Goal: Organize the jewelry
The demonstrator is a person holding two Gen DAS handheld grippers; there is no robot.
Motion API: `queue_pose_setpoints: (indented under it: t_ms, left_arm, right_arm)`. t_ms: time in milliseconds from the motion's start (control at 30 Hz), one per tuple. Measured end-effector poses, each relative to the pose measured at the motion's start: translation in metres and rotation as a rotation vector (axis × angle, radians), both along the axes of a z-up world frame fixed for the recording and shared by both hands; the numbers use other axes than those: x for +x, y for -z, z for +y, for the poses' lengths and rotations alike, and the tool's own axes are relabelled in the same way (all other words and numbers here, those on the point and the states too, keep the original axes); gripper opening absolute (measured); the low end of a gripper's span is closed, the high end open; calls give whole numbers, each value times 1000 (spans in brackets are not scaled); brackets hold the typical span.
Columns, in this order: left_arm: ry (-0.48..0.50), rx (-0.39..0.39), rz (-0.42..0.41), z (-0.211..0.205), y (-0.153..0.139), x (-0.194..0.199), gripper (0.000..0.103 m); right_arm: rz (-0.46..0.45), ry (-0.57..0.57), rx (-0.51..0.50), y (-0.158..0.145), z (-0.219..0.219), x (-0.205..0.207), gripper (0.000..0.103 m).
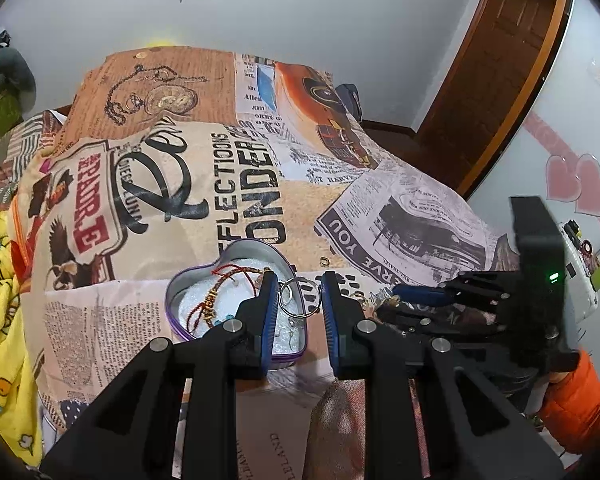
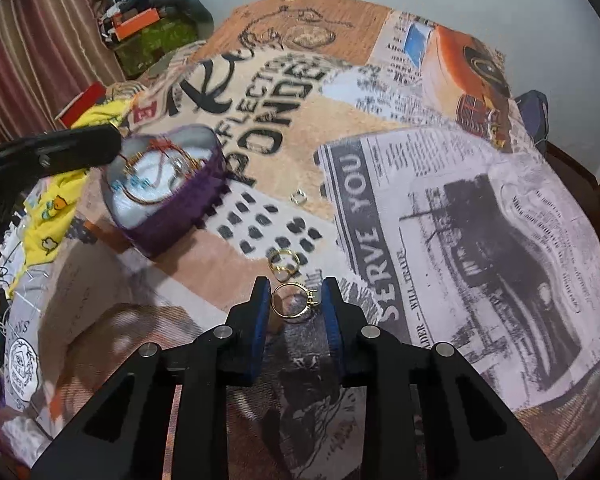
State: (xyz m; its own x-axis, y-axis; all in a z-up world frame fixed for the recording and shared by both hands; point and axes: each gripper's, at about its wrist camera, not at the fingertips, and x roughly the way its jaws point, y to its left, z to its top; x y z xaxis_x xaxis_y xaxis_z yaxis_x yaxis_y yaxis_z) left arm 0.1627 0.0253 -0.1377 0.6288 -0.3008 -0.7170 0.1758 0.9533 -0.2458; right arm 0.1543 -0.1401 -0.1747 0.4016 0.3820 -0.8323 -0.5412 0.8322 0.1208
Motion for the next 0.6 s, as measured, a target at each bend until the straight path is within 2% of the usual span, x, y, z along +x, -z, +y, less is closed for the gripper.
queue_pose_setpoints:
  t_ms: [367,600]
  left_arm:
    - [-48,21,-43,20,-14,-8,21]
    - [-79,20,-52,37,-17,-9,21]
  right_arm:
    - [-109,14,124,-53,18,5,24]
    - [-122,-18,159,-58,43,11,24]
